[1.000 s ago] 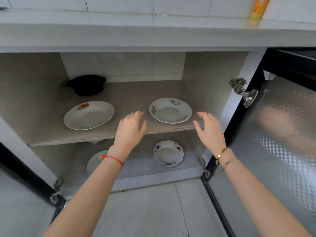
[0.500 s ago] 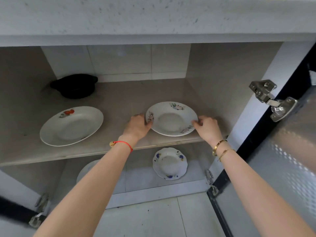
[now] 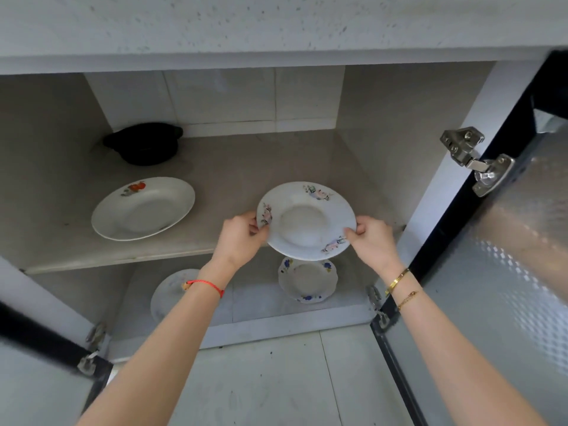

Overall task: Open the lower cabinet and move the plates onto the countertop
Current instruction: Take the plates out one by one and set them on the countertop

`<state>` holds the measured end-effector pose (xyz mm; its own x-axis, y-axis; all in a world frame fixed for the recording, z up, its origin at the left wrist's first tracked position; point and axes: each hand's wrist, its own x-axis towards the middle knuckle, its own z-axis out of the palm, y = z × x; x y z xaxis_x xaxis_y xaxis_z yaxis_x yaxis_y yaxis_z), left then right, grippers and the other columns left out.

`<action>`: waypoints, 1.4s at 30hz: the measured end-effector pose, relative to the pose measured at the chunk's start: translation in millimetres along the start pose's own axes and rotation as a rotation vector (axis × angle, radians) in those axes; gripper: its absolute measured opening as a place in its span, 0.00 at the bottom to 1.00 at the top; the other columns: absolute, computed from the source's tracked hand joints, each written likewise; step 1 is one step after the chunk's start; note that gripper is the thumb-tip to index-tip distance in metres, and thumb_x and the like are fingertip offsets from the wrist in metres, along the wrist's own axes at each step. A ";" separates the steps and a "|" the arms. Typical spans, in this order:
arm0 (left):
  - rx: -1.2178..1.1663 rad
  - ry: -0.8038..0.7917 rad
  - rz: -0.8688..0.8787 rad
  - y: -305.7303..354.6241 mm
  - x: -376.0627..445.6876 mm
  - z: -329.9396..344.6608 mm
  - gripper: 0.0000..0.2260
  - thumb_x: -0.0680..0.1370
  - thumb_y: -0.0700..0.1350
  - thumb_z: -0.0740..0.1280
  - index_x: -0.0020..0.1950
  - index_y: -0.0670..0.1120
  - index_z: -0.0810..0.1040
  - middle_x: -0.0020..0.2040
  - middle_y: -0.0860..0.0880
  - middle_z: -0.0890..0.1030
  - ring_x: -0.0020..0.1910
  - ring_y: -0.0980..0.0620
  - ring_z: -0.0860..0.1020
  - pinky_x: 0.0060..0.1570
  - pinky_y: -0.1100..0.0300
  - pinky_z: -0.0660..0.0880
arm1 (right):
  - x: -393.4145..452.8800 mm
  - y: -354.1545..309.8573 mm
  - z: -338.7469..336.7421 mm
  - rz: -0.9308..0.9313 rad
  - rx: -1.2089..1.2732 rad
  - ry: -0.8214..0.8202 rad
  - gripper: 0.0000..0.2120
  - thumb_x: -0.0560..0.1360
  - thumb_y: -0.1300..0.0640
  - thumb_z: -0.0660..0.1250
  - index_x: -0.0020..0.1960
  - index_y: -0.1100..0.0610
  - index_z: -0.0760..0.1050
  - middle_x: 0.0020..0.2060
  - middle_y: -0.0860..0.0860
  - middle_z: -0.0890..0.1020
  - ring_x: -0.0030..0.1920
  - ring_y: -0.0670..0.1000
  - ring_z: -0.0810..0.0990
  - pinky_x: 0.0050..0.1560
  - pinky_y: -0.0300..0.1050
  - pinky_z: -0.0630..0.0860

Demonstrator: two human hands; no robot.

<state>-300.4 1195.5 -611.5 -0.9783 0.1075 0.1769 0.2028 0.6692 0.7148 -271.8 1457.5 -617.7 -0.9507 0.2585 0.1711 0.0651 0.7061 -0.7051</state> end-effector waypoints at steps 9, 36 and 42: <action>-0.021 0.037 -0.104 46.0 -118.9 -72.8 0.08 0.74 0.41 0.70 0.53 0.44 0.82 0.44 0.50 0.84 0.42 0.56 0.79 0.41 0.77 0.68 | -108.0 -59.0 -48.3 0.026 0.111 -0.060 0.10 0.74 0.58 0.69 0.55 0.54 0.77 0.36 0.52 0.82 0.38 0.47 0.80 0.37 0.30 0.73; -0.105 0.068 -0.318 354.8 -275.1 -428.4 0.14 0.75 0.43 0.69 0.61 0.50 0.79 0.52 0.56 0.83 0.49 0.57 0.81 0.54 0.64 0.76 | -262.0 -395.3 -352.9 0.065 0.165 -0.194 0.14 0.75 0.55 0.68 0.60 0.56 0.75 0.40 0.45 0.80 0.37 0.37 0.77 0.34 0.24 0.73; -0.151 0.128 -0.311 373.7 -232.2 -447.0 0.13 0.75 0.41 0.69 0.58 0.53 0.80 0.47 0.64 0.81 0.47 0.65 0.80 0.50 0.76 0.73 | -203.2 -419.6 -363.0 0.002 0.191 -0.189 0.12 0.74 0.57 0.69 0.57 0.54 0.75 0.38 0.43 0.80 0.39 0.38 0.79 0.39 0.29 0.75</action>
<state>21.1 1091.9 -83.0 -0.9831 -0.1828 0.0117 -0.0901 0.5385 0.8378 4.0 1348.0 -106.8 -0.9915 0.1194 0.0509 0.0255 0.5640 -0.8254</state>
